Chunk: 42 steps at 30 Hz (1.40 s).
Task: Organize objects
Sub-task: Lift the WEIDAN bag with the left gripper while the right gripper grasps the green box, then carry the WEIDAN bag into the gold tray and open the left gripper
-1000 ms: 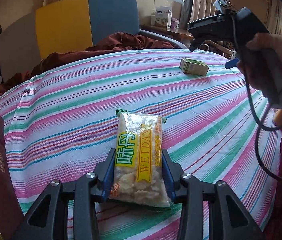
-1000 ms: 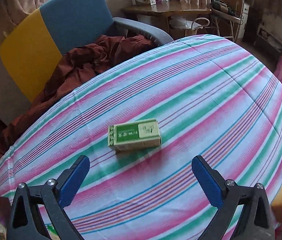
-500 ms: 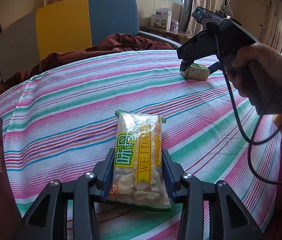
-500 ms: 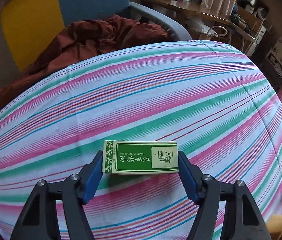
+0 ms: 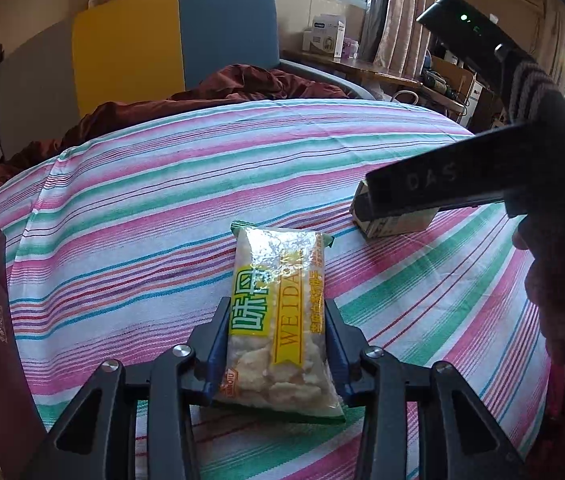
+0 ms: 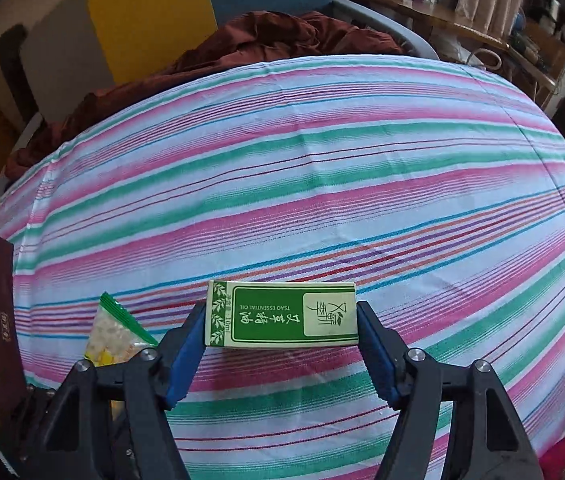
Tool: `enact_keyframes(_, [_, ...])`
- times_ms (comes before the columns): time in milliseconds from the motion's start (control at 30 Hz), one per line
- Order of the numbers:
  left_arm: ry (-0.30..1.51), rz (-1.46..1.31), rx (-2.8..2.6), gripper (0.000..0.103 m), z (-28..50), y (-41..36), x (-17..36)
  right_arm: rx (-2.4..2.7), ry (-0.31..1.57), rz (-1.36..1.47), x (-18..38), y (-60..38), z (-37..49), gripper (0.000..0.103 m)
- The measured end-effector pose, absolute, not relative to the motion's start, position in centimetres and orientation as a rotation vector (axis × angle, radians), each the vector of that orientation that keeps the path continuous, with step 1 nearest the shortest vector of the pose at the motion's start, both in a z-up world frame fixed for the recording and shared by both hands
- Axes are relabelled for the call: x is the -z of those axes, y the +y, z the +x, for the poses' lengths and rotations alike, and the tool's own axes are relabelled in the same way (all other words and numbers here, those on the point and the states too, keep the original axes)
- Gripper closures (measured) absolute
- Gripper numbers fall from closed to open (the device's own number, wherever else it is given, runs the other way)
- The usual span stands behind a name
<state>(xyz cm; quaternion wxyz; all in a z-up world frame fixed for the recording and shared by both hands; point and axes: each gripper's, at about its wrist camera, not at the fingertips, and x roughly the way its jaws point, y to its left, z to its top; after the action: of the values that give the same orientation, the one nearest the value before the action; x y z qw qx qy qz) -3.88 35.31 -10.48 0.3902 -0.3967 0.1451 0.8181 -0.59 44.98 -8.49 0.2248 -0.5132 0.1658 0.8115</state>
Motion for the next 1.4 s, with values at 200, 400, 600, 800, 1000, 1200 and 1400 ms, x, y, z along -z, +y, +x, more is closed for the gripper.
enact_keyframes(200, [0.354,-1.043,-2.085,0.062,-2.6,33.4,9.6,-2.248,0.356,-1.433,9.4,44.5,-1.6,0.031])
enact_keyframes(400, [0.357,-1.037,-2.061,0.062,-0.4,31.6,8.4,-2.26,0.31,-1.441,9.4,44.0,-1.9,0.032])
enact_keyframes(600, [0.288,-1.002,-2.079,0.062,0.7,28.2,4.9,-2.27,0.245,-1.443,9.4,43.5,-2.1,0.032])
enact_keyframes(800, [0.118,-0.985,-2.222,0.062,-2.7,21.8,0.0,-2.27,0.232,-1.445,9.4,43.4,-2.3,0.032])
enact_keyframes(1000, [-0.037,-1.059,-2.405,0.062,-9.0,15.9,-1.5,-2.272,0.215,-1.444,9.4,42.9,-1.9,0.032])
enact_keyframes(1200, [-0.096,-1.152,-2.476,0.062,-12.1,13.1,-0.1,-2.276,0.186,-1.447,9.3,42.5,-1.9,0.032])
enact_keyframes(1400, [-0.237,-1.339,-2.449,0.062,-16.1,12.0,2.6,-2.276,0.176,-1.449,9.3,42.5,-1.9,0.032])
